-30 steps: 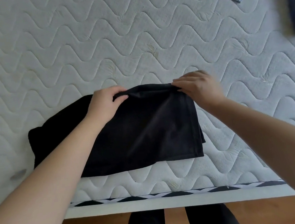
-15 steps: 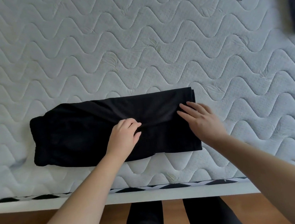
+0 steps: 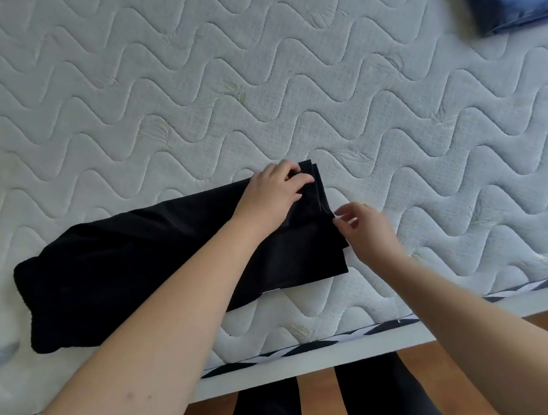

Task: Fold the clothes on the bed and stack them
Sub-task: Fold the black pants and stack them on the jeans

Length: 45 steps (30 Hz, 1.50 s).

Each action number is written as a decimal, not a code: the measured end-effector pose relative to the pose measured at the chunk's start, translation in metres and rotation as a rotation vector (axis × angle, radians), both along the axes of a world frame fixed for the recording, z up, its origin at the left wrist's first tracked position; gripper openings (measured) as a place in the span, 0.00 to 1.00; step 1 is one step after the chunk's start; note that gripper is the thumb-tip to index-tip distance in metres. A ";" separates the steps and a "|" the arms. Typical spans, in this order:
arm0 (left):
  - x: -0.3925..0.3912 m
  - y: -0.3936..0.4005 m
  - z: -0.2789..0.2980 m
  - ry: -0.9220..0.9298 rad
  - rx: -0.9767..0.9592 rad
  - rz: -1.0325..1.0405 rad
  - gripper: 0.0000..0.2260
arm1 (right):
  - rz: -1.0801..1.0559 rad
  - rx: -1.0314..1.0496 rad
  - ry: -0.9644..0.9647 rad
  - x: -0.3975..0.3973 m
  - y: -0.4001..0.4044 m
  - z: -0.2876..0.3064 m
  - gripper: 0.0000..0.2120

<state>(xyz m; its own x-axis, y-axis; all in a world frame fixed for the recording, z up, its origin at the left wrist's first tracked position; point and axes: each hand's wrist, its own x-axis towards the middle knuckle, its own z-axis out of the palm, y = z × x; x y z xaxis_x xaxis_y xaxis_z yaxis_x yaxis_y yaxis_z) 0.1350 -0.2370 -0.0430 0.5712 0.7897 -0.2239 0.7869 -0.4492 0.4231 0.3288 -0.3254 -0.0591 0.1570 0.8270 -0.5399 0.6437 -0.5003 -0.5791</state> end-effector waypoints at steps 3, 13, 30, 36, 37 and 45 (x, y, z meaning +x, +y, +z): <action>0.024 0.022 -0.004 0.203 0.005 -0.254 0.20 | -0.019 -0.063 -0.004 0.000 -0.007 -0.001 0.07; 0.036 0.069 0.003 0.224 -0.226 -0.394 0.13 | -0.173 -0.156 0.121 -0.005 -0.028 -0.001 0.12; 0.026 0.080 -0.004 0.075 -0.329 -0.121 0.12 | -0.219 0.111 -0.002 -0.007 -0.042 0.009 0.12; 0.027 0.067 -0.002 -0.016 -0.360 -0.028 0.19 | -0.023 -0.141 -0.156 -0.026 -0.042 0.005 0.21; 0.027 0.065 -0.002 -0.017 -0.370 -0.001 0.22 | 0.006 -0.161 -0.182 -0.027 -0.042 0.004 0.21; 0.011 0.069 -0.005 0.149 -0.484 0.142 0.11 | -0.134 -0.191 -0.085 -0.004 -0.048 0.007 0.17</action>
<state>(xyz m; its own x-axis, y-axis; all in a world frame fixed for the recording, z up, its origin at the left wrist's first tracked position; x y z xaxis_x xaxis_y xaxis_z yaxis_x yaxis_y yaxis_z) 0.1455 -0.1679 -0.0481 0.4003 0.6427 -0.6533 0.8934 -0.1148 0.4344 0.3248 -0.3732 -0.0525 0.3103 0.6795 -0.6648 0.6063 -0.6801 -0.4121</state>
